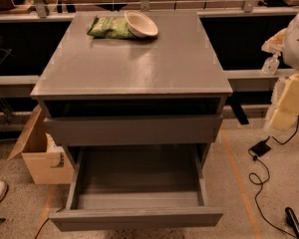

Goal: Close middle drawer

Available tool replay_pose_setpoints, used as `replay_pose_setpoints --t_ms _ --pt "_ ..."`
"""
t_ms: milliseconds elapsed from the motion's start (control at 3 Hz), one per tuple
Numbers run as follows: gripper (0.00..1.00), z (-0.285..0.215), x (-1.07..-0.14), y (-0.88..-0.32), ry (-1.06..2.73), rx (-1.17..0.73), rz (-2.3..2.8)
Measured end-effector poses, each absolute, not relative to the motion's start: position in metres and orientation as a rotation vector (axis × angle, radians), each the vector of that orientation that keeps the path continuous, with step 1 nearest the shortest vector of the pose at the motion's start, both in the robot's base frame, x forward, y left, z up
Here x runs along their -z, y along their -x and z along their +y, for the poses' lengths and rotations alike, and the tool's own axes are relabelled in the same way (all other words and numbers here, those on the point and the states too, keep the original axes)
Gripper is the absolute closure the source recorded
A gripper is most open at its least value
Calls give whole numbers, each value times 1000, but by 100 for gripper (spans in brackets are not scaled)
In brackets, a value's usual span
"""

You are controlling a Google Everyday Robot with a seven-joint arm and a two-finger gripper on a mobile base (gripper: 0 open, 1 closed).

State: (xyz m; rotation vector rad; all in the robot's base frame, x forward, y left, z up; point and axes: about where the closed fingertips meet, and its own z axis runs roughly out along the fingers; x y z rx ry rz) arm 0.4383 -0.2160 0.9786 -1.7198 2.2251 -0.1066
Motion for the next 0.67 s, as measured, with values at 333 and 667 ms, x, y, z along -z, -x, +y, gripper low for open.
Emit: replay_pose_setpoints --t_ms 333,667 --pt "0 -216 -979 -438 1720 107 2225" --pt "0 -211 -972 -421 1700 84 2258"
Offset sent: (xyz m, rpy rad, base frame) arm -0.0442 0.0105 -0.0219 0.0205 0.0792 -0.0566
